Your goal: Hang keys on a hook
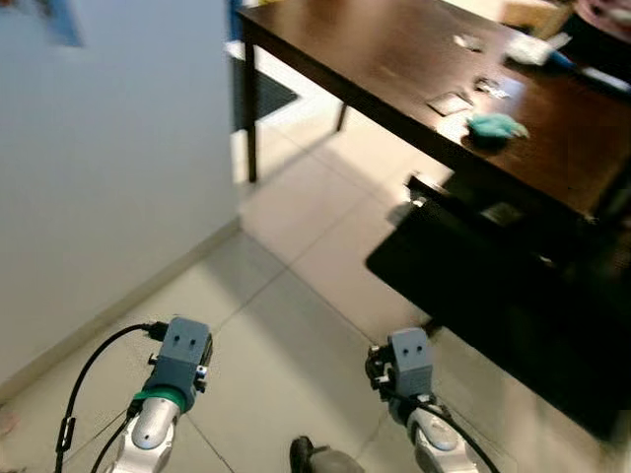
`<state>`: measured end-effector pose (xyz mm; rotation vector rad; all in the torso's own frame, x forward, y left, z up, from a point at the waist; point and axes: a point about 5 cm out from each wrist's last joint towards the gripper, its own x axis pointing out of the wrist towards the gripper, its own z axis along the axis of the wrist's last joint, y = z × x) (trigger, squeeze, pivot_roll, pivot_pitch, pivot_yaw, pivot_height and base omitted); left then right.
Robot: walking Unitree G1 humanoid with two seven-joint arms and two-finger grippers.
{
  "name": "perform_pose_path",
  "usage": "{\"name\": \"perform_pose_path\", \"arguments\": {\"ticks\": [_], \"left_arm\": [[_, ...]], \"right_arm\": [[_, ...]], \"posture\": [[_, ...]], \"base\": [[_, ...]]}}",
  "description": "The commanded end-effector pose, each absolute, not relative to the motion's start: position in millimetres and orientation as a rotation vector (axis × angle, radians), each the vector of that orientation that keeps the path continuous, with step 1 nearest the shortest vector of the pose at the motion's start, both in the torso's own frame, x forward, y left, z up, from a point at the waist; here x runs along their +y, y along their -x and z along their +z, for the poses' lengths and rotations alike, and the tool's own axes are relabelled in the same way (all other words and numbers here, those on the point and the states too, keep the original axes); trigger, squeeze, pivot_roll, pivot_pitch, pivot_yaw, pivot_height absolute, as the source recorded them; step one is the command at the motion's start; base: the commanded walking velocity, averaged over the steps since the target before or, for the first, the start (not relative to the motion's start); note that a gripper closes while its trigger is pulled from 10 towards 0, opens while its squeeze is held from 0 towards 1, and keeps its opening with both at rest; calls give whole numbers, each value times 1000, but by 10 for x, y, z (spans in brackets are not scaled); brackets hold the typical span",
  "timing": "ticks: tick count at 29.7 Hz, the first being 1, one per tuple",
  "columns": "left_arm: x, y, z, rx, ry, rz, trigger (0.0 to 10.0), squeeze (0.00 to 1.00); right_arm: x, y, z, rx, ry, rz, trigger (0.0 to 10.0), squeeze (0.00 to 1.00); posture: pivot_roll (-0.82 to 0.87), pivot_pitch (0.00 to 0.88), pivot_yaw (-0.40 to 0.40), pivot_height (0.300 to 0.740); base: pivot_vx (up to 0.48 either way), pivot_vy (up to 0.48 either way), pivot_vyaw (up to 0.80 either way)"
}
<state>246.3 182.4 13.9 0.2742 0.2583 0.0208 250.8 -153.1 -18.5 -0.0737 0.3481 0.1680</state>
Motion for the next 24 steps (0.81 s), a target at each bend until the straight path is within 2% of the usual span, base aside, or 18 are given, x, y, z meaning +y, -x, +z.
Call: {"name": "perform_pose_path", "arguments": {"ticks": [1, 24], "left_arm": [[1815, -2403, 48, 306, -275, 18, 10000, 0], [1768, -2460, 90, 283, -282, -35, 10000, 0]], "right_arm": [[-1566, -2452, -238, 374, 77, 161, 10000, 0], [-1546, -2509, -188, 343, 102, 175, 10000, 0]], "posture": [[58, 92, 42, 740], [52, 74, 48, 740]], "base": [[0, 0, -800], [0, 0, -800]]}}
